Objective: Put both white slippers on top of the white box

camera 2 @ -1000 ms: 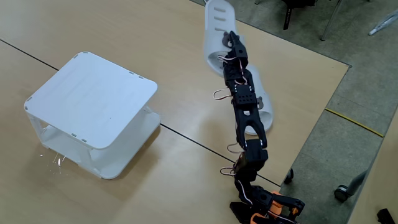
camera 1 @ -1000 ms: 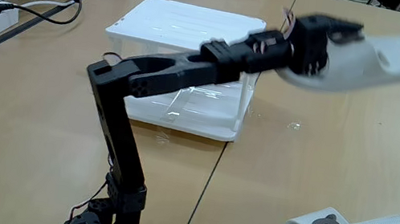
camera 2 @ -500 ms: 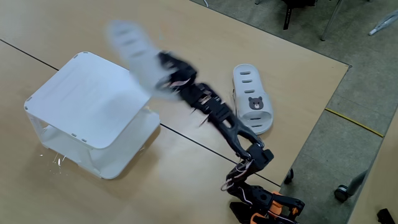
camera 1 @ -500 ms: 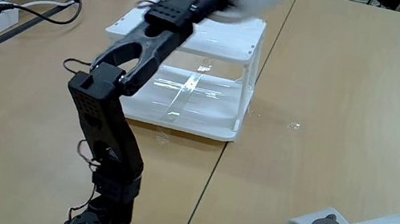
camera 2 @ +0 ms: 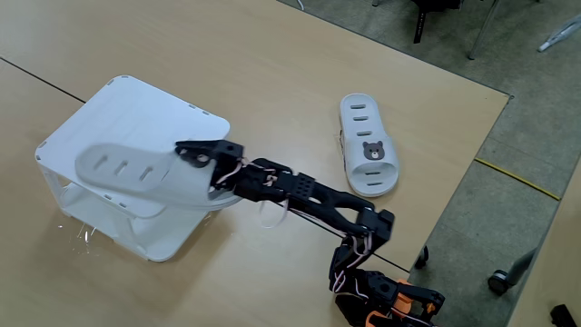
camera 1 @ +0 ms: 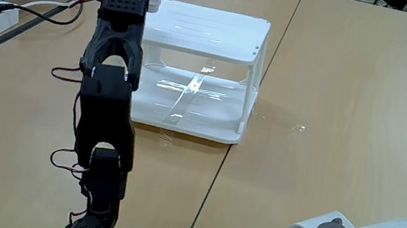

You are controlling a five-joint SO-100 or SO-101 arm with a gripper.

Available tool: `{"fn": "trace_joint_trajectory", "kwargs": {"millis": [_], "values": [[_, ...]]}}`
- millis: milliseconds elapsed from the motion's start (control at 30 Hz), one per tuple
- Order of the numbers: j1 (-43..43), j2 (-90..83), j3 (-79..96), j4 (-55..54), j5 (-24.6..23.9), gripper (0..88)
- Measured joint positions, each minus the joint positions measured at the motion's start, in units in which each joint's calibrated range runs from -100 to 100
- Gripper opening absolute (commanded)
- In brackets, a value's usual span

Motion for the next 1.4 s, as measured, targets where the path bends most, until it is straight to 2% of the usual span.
{"fn": "trace_joint_trajectory", "kwargs": {"millis": [167, 500, 700, 967, 1133, 1267, 1400], "values": [[-0.1, 13.5, -9.4, 0.0, 0.0, 0.7], [0.1, 46.2, -49.4, 0.0, 0.0, 0.7], [3.4, 59.5, -66.8, 0.0, 0.0, 0.7], [4.9, 62.7, -70.4, 0.0, 0.0, 1.3], [5.1, 65.6, -70.4, 0.0, 0.0, 18.3], [4.9, 65.8, -70.4, -0.1, 0.0, 22.1], [4.9, 65.8, -70.2, -0.1, 0.0, 22.2]]}}
